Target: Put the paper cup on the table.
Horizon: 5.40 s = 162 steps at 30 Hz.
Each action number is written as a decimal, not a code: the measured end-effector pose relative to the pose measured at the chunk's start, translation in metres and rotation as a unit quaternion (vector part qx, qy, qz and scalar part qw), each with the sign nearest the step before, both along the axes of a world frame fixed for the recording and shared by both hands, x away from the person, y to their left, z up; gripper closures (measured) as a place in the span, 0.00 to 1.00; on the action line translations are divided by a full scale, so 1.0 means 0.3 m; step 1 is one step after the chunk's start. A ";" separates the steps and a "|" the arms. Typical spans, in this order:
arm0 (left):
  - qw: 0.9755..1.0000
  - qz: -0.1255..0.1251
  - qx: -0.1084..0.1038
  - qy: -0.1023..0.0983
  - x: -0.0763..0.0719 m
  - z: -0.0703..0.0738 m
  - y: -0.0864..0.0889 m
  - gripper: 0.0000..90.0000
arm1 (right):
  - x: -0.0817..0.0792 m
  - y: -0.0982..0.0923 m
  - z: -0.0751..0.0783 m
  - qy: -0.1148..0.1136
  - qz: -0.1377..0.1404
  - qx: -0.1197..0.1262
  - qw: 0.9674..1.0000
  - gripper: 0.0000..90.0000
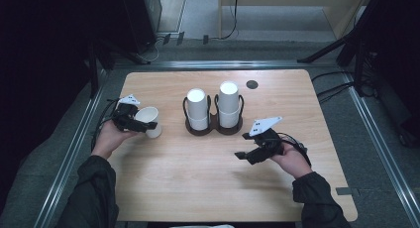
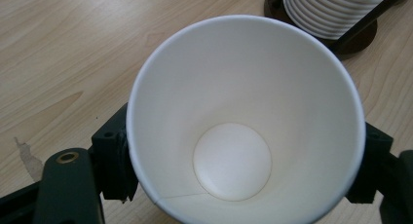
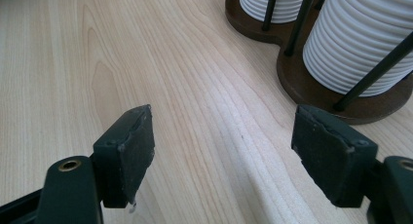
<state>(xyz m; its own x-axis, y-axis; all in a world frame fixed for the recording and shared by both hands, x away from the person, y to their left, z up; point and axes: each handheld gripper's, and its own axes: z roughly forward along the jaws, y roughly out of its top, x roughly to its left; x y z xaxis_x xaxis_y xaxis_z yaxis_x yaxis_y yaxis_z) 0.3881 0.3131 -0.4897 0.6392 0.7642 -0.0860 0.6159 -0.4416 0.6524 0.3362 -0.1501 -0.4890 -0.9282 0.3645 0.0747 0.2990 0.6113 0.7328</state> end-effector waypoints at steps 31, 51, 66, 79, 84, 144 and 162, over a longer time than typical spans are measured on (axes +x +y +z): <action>0.999 -0.002 -0.049 0.019 -0.019 0.037 0.004 0.03 | -0.004 0.014 -0.006 0.001 0.007 -0.010 1.000 0.26; 0.998 0.006 -0.068 -0.001 -0.056 0.101 0.014 0.02 | -0.007 0.033 -0.011 0.004 0.017 -0.016 1.000 0.26; 0.996 0.006 -0.086 -0.028 -0.097 0.190 -0.004 0.02 | 0.000 0.050 -0.009 0.005 0.024 -0.014 1.000 0.26; 0.996 0.006 -0.079 -0.032 -0.122 0.239 -0.072 0.02 | 0.004 0.051 -0.004 0.023 0.005 -0.002 1.000 0.26; 0.996 -0.010 -0.077 -0.034 -0.142 0.253 -0.106 0.02 | 0.008 0.049 -0.002 0.040 -0.008 0.008 0.999 0.25; 0.996 -0.078 -0.042 -0.028 -0.217 0.019 -0.430 0.02 | 0.015 0.061 -0.022 0.019 -0.021 -0.018 0.999 0.25; 0.994 -0.102 -0.028 -0.025 -0.234 -0.029 -0.520 0.02 | 0.020 0.063 -0.030 0.025 -0.023 -0.022 0.999 0.25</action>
<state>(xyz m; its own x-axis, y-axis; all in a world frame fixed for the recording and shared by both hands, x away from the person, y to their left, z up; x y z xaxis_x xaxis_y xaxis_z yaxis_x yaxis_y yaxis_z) 0.3178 0.1570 -0.4984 0.7846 0.6136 -0.0890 0.4835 -0.5157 0.7073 0.3420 -0.1313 -0.4980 -0.9061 0.4103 0.1034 0.3626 0.6272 0.6893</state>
